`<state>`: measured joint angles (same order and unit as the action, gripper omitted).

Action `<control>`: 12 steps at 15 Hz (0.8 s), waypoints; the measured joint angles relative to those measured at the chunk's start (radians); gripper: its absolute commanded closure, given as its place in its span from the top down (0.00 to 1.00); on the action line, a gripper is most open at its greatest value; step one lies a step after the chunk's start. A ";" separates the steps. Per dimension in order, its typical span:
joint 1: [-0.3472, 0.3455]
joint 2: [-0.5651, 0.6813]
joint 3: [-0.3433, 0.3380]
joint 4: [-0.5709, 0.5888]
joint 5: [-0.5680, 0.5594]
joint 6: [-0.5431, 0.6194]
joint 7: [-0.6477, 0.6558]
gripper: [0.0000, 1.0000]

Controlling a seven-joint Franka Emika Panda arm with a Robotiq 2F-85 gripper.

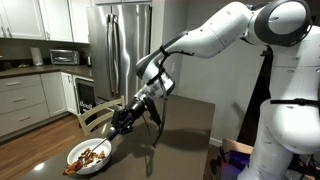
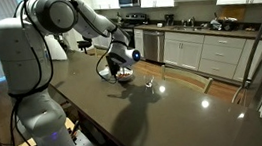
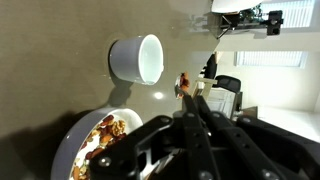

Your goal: Pick up the spoon, scoop some contents from the bowl and put them in the white cup.

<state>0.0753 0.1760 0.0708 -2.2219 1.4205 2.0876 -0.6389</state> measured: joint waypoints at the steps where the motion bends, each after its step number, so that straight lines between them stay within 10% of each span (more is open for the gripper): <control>1: 0.002 0.000 0.001 -0.003 0.000 0.000 0.000 0.04; 12: 0.014 0.000 0.010 -0.022 -0.008 0.003 -0.028 0.04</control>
<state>0.0894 0.1760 0.0812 -2.2442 1.4130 2.0910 -0.6665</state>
